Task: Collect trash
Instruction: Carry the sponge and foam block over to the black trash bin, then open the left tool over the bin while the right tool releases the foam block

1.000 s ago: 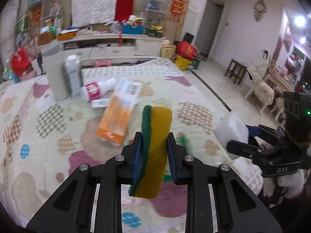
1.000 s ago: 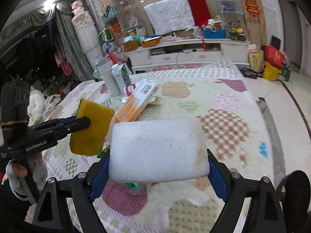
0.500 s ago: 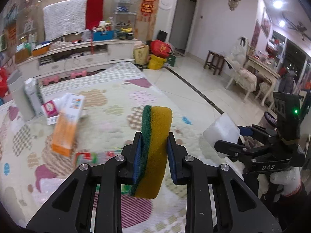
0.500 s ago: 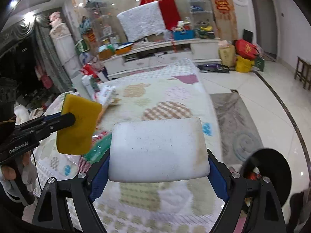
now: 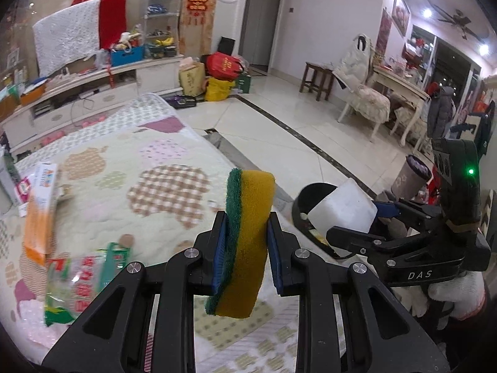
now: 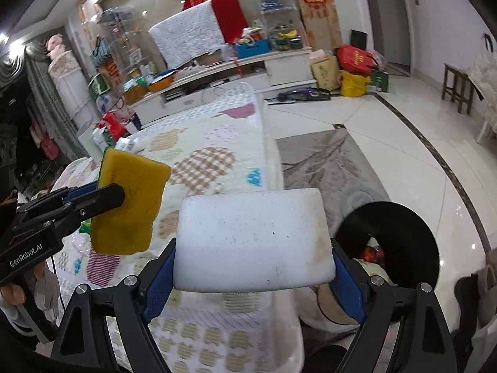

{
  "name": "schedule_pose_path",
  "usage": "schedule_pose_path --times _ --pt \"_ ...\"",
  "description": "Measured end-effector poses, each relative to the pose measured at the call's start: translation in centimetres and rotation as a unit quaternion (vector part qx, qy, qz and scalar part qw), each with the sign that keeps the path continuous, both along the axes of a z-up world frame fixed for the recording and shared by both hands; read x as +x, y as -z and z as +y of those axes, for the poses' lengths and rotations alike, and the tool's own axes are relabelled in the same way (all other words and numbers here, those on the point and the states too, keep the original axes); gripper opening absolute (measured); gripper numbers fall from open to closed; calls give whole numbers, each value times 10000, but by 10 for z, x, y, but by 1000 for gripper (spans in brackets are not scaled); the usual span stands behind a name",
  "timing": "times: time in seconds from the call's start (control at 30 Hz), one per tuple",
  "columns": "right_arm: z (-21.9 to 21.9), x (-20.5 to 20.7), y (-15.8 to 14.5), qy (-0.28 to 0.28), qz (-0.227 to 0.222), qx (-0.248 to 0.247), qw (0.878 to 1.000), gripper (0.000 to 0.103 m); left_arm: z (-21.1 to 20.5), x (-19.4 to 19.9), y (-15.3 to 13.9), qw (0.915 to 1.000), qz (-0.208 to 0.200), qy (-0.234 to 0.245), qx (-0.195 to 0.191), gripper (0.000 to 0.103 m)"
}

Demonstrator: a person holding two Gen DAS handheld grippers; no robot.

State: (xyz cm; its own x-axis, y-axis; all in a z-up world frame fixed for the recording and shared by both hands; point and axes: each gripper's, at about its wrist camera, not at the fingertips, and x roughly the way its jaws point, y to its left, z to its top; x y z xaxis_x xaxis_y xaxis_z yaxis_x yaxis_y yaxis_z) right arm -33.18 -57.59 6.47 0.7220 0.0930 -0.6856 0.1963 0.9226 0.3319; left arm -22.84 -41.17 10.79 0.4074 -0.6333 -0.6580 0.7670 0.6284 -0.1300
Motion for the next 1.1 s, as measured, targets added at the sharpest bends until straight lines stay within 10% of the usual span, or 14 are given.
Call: schedule_pose_path --times 1.1 --pt "-137 -40 102 1520 1113 165 9820 89 -186 8 61 9873 1349 770 -348 26"
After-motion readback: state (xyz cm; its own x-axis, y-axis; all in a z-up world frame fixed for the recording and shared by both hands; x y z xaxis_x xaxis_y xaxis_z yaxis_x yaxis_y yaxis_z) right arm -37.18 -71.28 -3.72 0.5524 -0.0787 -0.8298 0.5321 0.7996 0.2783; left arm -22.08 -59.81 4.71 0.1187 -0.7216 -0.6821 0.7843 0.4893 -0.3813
